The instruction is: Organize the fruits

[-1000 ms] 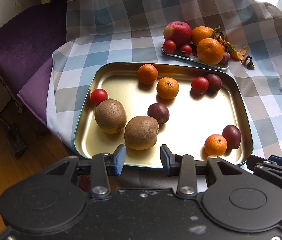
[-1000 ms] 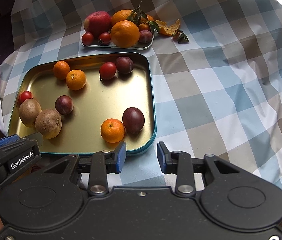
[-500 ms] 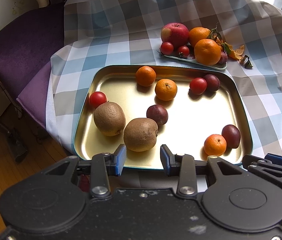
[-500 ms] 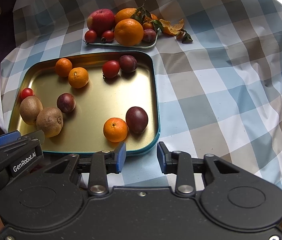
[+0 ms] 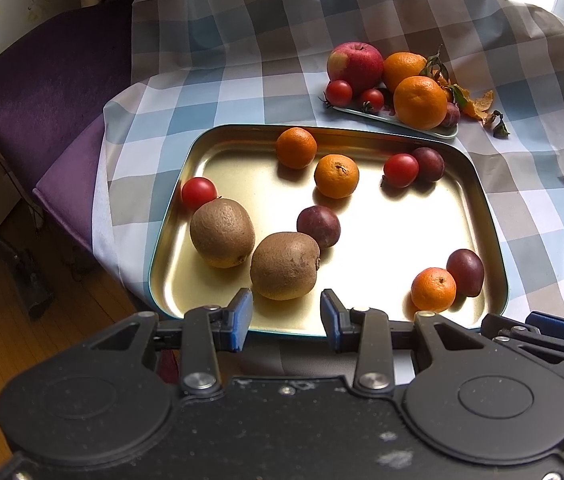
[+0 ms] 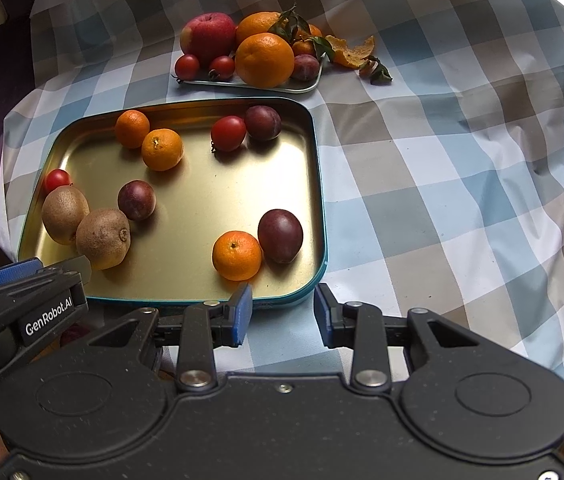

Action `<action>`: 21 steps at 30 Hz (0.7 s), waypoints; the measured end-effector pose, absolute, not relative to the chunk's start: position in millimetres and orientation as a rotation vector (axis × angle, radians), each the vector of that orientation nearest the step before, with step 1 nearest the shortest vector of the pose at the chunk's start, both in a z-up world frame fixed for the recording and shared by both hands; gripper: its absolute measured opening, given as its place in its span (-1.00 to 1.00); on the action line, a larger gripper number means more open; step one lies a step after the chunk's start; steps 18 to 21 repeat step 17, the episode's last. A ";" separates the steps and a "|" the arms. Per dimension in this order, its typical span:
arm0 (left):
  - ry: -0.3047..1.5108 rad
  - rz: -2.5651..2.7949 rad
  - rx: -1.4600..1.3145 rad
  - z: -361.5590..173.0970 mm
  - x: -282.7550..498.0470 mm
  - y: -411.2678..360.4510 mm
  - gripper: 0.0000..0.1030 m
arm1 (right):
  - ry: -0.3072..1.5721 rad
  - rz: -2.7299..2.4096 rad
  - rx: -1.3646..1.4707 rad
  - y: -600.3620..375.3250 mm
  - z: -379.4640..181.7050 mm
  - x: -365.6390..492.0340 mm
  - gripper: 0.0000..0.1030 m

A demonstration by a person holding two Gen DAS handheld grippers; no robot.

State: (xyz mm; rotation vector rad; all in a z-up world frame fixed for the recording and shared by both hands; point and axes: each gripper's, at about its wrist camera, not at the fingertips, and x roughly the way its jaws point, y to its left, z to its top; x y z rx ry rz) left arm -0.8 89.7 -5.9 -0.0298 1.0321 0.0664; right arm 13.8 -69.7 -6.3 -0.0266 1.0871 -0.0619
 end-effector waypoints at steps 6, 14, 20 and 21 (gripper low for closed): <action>1.040 0.074 -0.035 -7.3 -0.2 90.6 -0.25 | 1.092 -0.063 -0.027 -70.6 -7.5 15.2 -0.16; 1.040 0.078 -0.029 -8.3 0.4 90.7 -0.25 | 1.093 -0.062 -0.033 -69.9 -8.2 15.8 -0.16; 1.039 0.075 -0.029 -8.5 -0.2 90.7 -0.25 | 1.094 -0.061 -0.032 -69.5 -8.5 15.6 -0.16; 1.039 0.075 -0.029 -8.5 -0.2 90.7 -0.25 | 1.094 -0.061 -0.032 -69.5 -8.5 15.6 -0.16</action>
